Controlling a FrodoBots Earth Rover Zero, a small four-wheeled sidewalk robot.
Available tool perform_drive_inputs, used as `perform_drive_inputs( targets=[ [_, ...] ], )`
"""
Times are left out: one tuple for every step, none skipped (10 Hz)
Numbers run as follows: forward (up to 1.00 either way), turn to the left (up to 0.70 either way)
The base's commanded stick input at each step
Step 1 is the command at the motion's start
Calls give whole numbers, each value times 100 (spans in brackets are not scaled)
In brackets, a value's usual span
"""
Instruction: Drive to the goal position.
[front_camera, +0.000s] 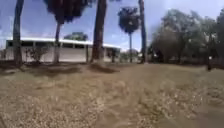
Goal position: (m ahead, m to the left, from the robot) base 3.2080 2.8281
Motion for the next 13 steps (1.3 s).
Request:
perform_drive_inputs(
  targets=[
    [0,70],
    [0,70],
    [0,70],
    [0,70],
    [0,70],
    [0,70],
    [0,70],
    [0,70],
    [0,70],
    [0,70],
    [0,70],
    [0,70],
    [0,70]
  ],
)
